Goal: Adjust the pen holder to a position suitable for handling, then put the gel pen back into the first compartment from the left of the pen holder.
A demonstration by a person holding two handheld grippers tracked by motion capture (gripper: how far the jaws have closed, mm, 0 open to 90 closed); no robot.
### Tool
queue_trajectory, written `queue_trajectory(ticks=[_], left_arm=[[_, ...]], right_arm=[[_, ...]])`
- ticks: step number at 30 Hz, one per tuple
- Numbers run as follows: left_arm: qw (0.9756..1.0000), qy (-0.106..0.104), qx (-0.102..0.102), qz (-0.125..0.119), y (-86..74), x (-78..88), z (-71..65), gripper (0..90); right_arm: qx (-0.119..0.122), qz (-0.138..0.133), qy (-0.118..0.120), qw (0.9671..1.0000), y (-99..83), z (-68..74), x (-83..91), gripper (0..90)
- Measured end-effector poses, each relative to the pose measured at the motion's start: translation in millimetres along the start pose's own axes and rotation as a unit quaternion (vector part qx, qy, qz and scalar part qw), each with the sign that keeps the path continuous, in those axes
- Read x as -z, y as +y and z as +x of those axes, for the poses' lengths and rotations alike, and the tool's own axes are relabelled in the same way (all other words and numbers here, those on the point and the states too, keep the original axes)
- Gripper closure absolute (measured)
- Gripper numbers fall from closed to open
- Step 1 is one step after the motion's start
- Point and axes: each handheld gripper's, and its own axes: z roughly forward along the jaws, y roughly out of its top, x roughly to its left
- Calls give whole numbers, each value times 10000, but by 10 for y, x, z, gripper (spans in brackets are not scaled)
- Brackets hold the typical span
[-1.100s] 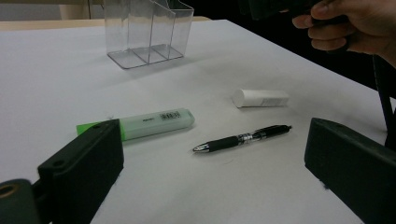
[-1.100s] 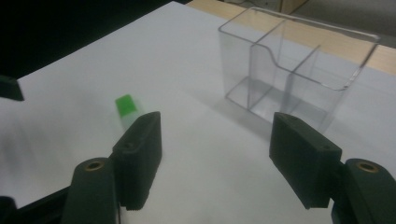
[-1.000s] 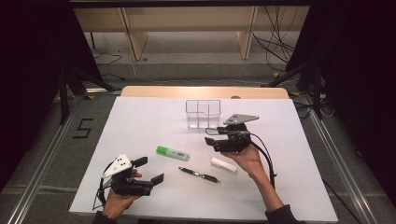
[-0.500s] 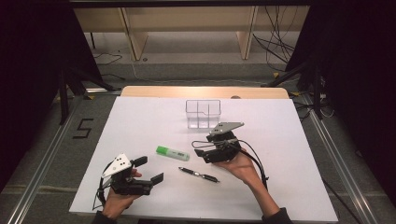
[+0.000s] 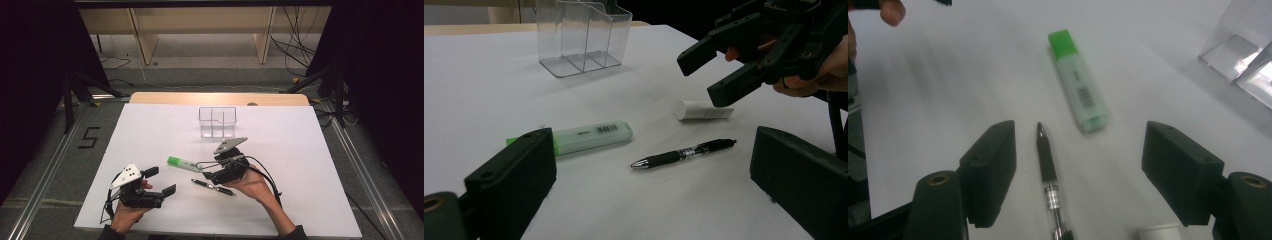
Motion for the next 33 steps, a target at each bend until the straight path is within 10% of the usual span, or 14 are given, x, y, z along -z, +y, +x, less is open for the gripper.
queue_trajectory(ticks=[16,33], left_arm=[[10000,-4,-24,-53,3,21,-5,41],[10000,-11,-89,-2,0,18,-13,41]], right_arm=[[287,903,70,9955,-77,148,-303,263],[444,1335,84,9900,-129,136,-426,471]])
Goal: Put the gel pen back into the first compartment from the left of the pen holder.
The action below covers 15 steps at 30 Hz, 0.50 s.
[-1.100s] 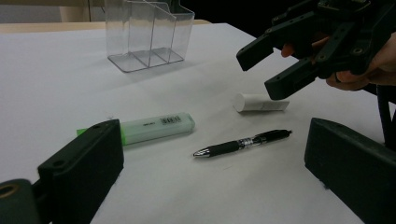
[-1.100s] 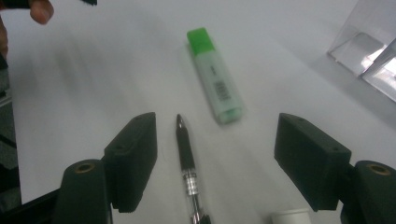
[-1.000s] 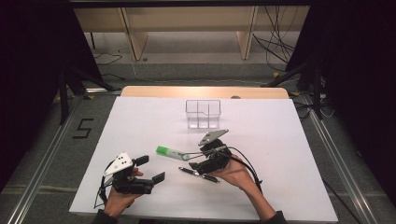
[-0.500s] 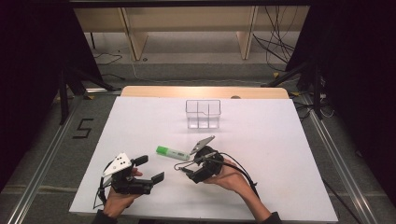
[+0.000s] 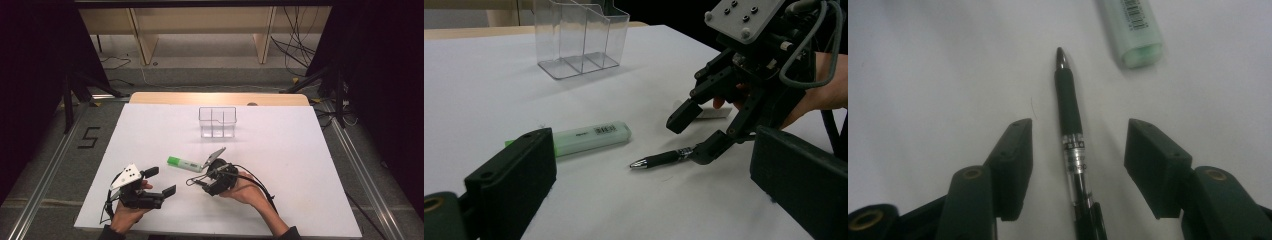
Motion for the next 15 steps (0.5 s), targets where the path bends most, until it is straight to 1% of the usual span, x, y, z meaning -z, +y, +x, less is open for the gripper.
queue_trajectory(ticks=[1,8,15], left_arm=[[10000,-5,-14,3,2,1,-2,40],[10000,-14,-32,11,-3,2,1,40],[10000,-7,-38,20,-6,2,0,41]], right_arm=[[-19,21,-10,10000,4,7,-6,487],[170,58,-30,9998,34,38,-55,568],[263,146,-27,9995,84,66,-127,640]])
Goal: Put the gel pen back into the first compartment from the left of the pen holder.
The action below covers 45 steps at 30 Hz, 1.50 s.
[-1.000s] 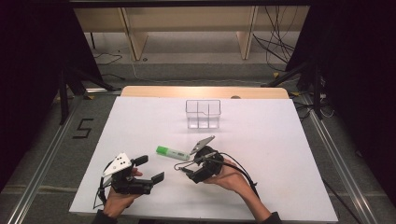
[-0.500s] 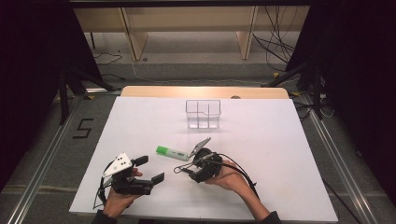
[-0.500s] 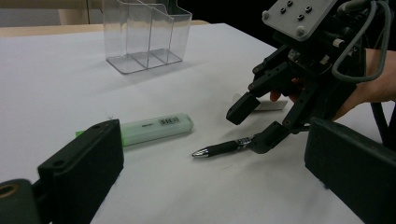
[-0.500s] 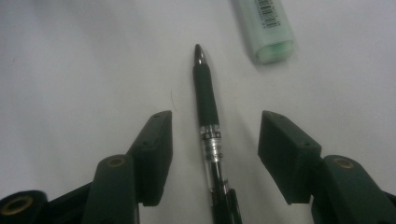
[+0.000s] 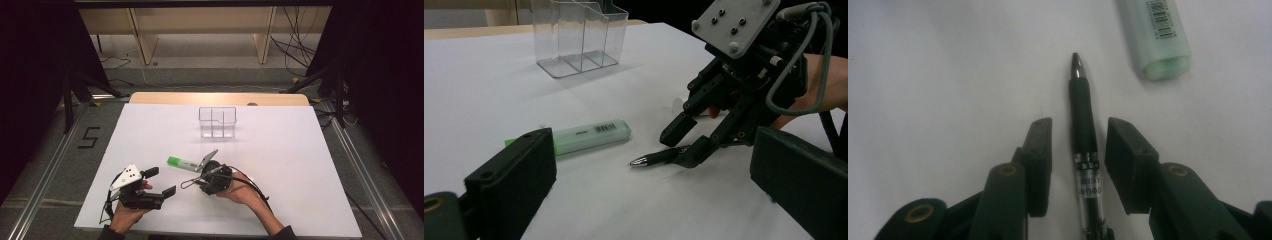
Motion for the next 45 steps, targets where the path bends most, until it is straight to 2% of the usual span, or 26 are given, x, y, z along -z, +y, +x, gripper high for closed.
queue_trajectory(ticks=[13,18,24,27,32,41,42,45], left_arm=[[10000,15,1,18,-1,-1,12,41],[10000,17,-1,12,0,5,12,41],[10000,65,49,-25,4,25,40,41],[9999,76,68,-32,5,24,40,41],[10000,72,41,2,3,16,37,41],[10000,76,41,2,4,21,40,41],[10000,77,46,8,3,19,41,41],[10000,85,42,11,3,21,41,41]], right_arm=[[55,143,-32,9999,76,-16,-56,710],[177,301,-25,9994,129,-5,-67,751],[115,481,21,9988,171,-1,-66,780],[245,561,29,9981,205,-13,-81,786],[220,711,78,9972,246,-18,-84,794],[152,695,184,9973,245,-69,-55,803],[201,664,191,9974,241,-81,-45,803],[120,593,198,9980,232,-89,-7,804]])
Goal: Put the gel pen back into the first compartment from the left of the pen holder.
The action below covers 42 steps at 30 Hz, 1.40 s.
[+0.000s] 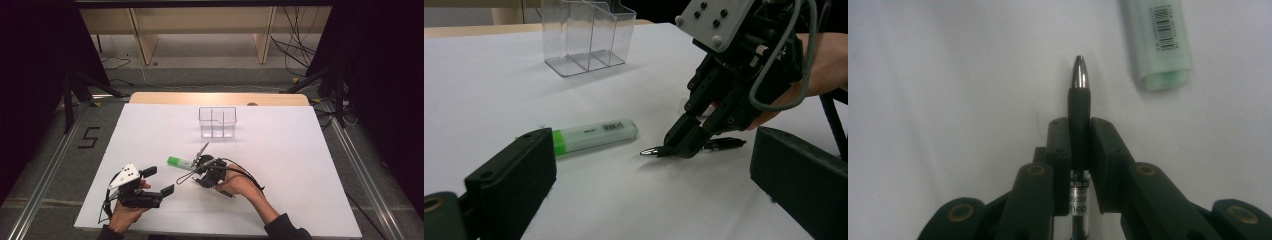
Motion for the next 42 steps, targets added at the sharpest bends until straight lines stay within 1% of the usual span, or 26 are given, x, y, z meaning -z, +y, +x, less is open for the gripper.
queue_trajectory(ticks=[1,2,3,4,8,11,13,14,17,20,23,26,28,29,31,34,35,36,39,42], left_arm=[[10000,2,-1,-6,1,1,0,41],[10000,4,11,-8,0,2,1,40],[10000,7,15,-3,0,2,2,41],[10000,5,12,-2,-1,2,2,41],[10000,6,15,1,-1,2,3,41],[10000,-1,5,5,-2,2,3,41],[10000,0,6,-5,-1,2,1,41],[10000,-3,7,3,-1,1,2,41],[10000,1,4,2,-1,2,1,41],[10000,-3,12,10,-2,0,2,41],[10000,-5,12,12,-2,-1,1,41],[10000,-11,10,13,-2,-3,0,41],[10000,-12,9,17,-4,-6,-2,41],[10000,-11,10,14,-4,-7,-3,40],[10000,-13,10,13,-3,-6,-2,41],[10000,-21,15,14,-3,-5,0,41],[10000,-21,15,14,-3,-5,0,41],[10000,-21,11,12,-4,-9,-4,41],[10000,-29,6,18,-5,-13,-10,41],[10000,-29,3,19,-4,-12,-7,41]], right_arm=[[1,-27,-1,10000,-5,-7,16,804],[-51,-70,10,10000,-8,-10,35,804],[-47,-168,31,9998,-16,-21,49,804],[-120,-229,66,9996,-21,-22,71,804],[-162,-445,142,9988,-60,-49,149,804],[-247,-672,250,9971,-103,-82,220,804],[-390,-849,302,9952,-127,-104,271,804],[-429,-983,309,9937,-139,-123,299,804],[-639,-1435,347,9870,-168,-185,392,804],[-778,-1861,304,9790,-187,-236,476,803],[-925,-2136,145,9724,-208,-276,524,803],[-1050,-2394,40,9652,-219,-313,545,803],[-1064,-2544,-40,9612,-214,-327,565,803],[-1073,-2592,-67,9598,-209,-331,578,803],[-1143,-2709,-126,9557,-197,-344,602,802],[-1289,-2919,-180,9476,-190,-402,629,803],[-1289,-2919,-180,9476,-190,-402,629,803],[-1394,-3016,-245,9429,-186,-451,638,803],[-1476,-3086,-373,9389,-174,-494,647,803],[-1591,-3195,-477,9329,-161,-538,666,803]])
